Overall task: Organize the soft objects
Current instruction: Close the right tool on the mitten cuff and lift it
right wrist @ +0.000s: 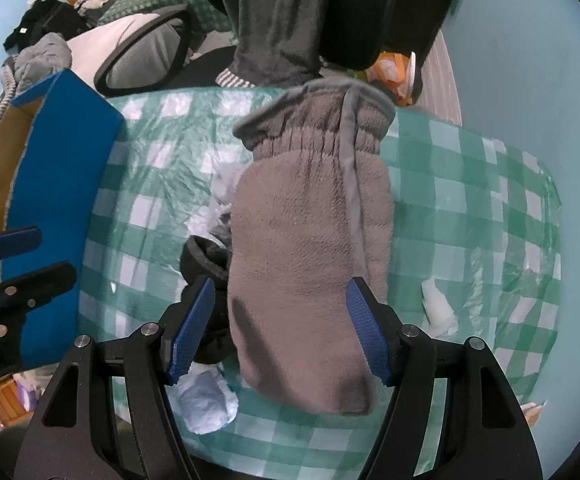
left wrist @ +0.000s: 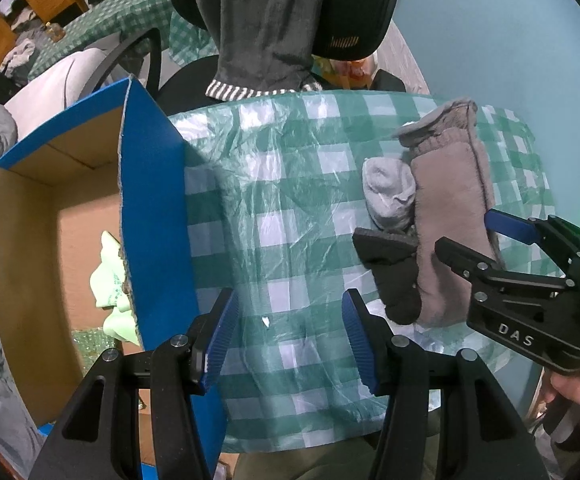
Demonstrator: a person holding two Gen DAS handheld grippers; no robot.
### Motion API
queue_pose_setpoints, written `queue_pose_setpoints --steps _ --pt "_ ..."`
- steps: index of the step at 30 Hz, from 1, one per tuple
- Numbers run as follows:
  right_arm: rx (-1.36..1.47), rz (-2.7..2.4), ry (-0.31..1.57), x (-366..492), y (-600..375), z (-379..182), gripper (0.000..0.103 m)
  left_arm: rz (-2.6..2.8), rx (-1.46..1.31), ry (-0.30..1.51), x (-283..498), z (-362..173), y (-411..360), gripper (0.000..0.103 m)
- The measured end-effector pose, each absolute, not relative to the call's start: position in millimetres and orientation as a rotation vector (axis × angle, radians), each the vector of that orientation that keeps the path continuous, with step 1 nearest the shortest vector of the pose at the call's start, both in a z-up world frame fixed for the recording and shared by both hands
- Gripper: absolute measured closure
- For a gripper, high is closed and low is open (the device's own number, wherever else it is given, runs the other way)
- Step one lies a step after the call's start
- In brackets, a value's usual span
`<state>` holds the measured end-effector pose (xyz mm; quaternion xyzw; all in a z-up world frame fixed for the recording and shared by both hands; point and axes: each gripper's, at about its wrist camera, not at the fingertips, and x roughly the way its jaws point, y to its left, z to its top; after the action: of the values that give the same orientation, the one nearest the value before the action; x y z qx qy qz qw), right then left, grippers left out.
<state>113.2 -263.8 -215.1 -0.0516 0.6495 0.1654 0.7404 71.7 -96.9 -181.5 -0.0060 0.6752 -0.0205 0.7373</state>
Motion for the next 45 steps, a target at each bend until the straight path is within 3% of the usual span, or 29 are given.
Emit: queue_pose_setpoints --steps 12,20,22,31,45 --pt "-0.153 0.287 1.454 120.5 -268.3 -239.2 0.032 -0.044 -0.019 1.494 74.4 -182.5 -94.8 0.047" --pt "-0.054 0.310 1.458 119.6 -287.4 -230.0 0.056 -0.054 -0.012 1.501 73.7 -183.1 -97.0 0.047" --pt "-0.038 0.327 1.452 116.6 -290.5 -226.6 0.068 -0.058 -0.007 1.505 72.5 -182.8 -98.7 0.047" --pt "0.000 0.350 1.408 106.0 -297.1 -207.5 0.081 -0.071 0.013 1.502 65.5 -180.1 -108.2 0.044" --pt "0.033 0.325 1.351 90.4 -327.1 -176.9 0.081 -0.108 -0.007 1.544 38.8 -187.0 -132.9 0.042"
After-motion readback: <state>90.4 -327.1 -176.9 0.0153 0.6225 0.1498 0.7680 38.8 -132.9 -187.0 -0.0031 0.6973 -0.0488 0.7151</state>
